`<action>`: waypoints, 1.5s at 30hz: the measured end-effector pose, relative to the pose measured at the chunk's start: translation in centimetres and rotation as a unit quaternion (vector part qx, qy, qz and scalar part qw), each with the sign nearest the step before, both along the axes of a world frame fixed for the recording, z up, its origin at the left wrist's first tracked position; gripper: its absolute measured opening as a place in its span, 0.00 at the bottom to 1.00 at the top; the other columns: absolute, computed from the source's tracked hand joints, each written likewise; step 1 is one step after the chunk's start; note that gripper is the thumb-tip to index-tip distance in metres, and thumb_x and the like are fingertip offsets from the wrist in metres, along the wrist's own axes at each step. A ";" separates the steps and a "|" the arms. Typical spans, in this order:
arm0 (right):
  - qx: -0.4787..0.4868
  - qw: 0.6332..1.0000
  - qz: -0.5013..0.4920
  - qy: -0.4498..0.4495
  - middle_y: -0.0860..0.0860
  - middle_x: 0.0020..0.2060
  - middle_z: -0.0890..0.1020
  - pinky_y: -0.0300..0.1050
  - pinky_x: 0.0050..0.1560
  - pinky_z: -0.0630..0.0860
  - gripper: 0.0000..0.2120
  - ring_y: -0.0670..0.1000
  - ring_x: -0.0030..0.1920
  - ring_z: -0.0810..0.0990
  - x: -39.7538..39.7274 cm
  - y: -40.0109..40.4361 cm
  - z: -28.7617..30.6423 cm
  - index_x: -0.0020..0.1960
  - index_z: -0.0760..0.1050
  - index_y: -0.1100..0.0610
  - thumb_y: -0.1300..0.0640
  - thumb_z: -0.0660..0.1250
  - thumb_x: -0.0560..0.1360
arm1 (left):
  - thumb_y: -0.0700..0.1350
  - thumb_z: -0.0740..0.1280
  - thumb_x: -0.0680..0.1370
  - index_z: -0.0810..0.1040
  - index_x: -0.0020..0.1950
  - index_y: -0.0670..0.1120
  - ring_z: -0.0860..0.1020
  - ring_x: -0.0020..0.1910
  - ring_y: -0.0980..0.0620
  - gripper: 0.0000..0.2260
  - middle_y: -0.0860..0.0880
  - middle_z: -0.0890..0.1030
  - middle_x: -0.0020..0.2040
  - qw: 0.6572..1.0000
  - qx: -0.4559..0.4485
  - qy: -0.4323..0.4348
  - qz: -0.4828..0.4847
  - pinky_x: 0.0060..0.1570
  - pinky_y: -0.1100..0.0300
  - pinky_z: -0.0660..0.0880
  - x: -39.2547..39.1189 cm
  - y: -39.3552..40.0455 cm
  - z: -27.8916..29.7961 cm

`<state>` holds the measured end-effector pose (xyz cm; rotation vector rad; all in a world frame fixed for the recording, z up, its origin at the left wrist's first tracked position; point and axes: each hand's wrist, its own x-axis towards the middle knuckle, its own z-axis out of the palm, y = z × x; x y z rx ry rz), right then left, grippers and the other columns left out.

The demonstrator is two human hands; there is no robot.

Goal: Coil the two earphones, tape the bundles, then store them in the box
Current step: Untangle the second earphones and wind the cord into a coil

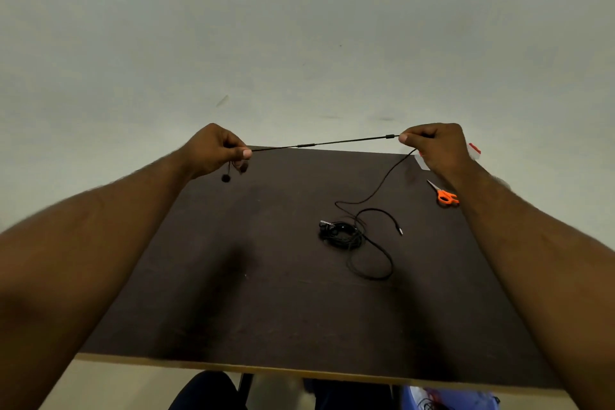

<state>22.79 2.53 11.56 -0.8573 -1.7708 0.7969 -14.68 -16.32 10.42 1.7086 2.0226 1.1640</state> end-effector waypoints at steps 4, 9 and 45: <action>-0.019 1.000 -0.003 0.017 0.53 0.41 0.84 0.32 0.45 0.74 0.06 0.42 0.40 0.81 -0.3 -0.2 -0.5 0.47 0.84 0.58 0.61 0.75 0.70 | 0.47 0.74 0.74 0.84 0.39 0.47 0.77 0.28 0.61 0.06 0.51 0.83 0.33 0.997 0.031 0.015 0.071 0.32 0.66 0.73 -0.3 0.0 -1.4; -0.041 0.998 -0.016 0.048 0.49 0.38 0.84 0.37 0.48 0.74 0.04 0.47 0.43 0.82 -0.9 -0.6 -0.7 0.43 0.83 0.55 0.62 0.75 0.69 | 0.43 0.72 0.75 0.83 0.45 0.38 0.81 0.31 0.51 0.07 0.44 0.81 0.34 0.995 0.048 -0.013 0.090 0.30 0.71 0.74 0.4 -0.3 -3.0; 0.048 0.992 0.096 -0.073 0.45 0.37 0.84 0.32 0.42 0.77 0.07 0.41 0.40 0.83 -8.3 -6.2 -2.4 0.44 0.84 0.57 0.54 0.75 0.70 | 0.43 0.74 0.74 0.85 0.46 0.42 0.82 0.34 0.51 0.05 0.42 0.84 0.36 0.989 0.076 -0.116 -0.058 0.37 0.62 0.80 13.4 4.7 -0.7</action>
